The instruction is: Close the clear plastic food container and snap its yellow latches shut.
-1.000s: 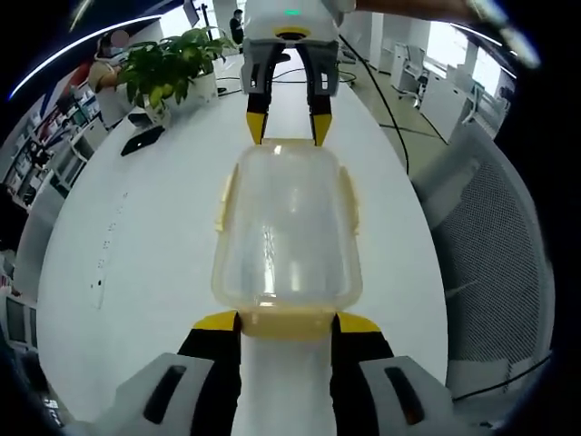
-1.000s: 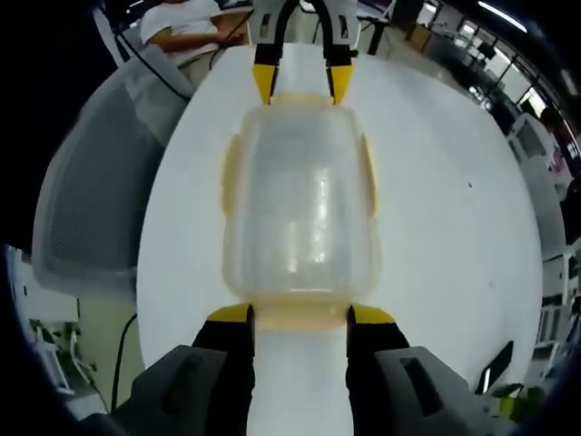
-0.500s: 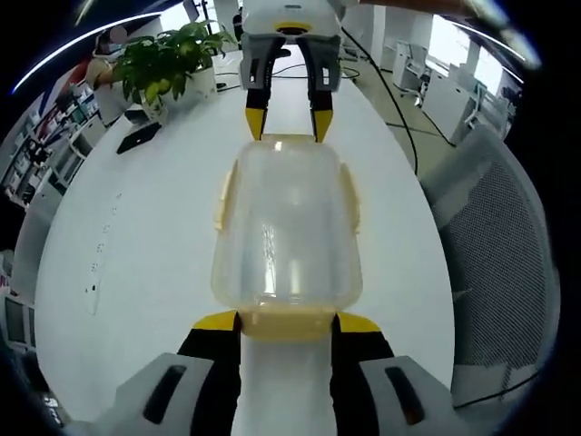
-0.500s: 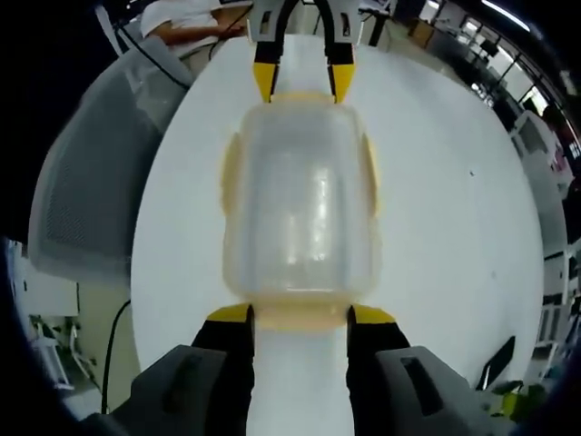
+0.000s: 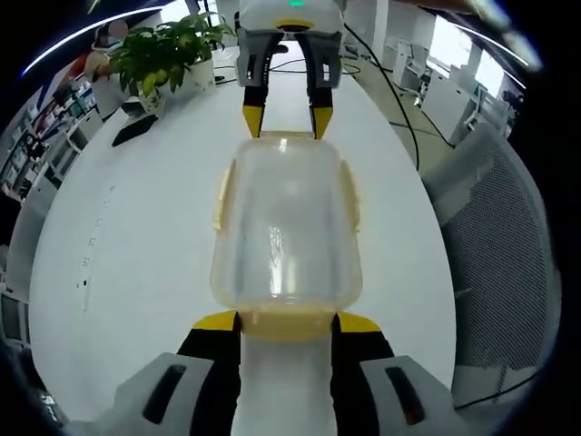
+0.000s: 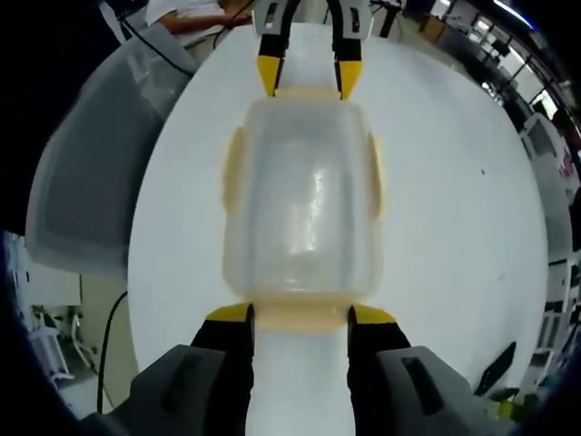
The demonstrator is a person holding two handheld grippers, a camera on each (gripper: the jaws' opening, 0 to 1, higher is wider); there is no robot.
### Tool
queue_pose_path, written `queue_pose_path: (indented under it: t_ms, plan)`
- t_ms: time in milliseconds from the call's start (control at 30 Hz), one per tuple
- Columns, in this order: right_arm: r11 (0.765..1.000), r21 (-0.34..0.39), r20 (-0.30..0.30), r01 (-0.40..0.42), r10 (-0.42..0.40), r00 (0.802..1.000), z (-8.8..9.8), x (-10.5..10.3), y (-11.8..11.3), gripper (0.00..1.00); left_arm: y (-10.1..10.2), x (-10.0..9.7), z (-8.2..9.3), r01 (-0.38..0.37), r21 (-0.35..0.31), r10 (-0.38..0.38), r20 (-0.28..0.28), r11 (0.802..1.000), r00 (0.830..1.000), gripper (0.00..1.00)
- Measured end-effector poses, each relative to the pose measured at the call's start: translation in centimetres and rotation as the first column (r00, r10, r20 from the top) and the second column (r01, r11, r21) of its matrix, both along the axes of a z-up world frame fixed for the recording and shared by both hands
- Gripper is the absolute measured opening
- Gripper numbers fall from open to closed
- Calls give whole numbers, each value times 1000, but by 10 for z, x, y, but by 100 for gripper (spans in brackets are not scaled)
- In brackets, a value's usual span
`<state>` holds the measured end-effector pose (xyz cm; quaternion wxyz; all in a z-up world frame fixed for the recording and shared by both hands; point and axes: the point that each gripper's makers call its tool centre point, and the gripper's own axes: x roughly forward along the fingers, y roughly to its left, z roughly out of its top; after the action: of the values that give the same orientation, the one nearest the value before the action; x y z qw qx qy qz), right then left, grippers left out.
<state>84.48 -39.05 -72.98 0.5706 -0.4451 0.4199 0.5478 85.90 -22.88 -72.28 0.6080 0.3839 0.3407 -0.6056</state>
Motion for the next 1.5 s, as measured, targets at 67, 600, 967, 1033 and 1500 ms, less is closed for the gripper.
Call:
queue_pose_path:
  t_ms: [67,600,967,1033,1500]
  plan:
    - [1000,-1,-3,-1,1,1000,0,0,0,37,0,0,-1,-1,0,1,-4,1000,1000,32]
    - [999,-33,-7,-16,16,1000,-5,0,-3,37,0,0,-5,-9,-8,8,-15,1000,1000,33]
    - [999,-44,23,-28,29,999,-5,1,-8,21,2,-1,-5,9,-10,-9,-13,1000,1000,33]
    - [999,-48,24,-25,27,999,-6,0,-8,22,2,-1,-5,11,-9,-11,-10,1000,1000,34]
    - [997,-1,51,71,-71,996,4,0,-11,26,5,0,0,-19,-28,19,1,999,1000,35]
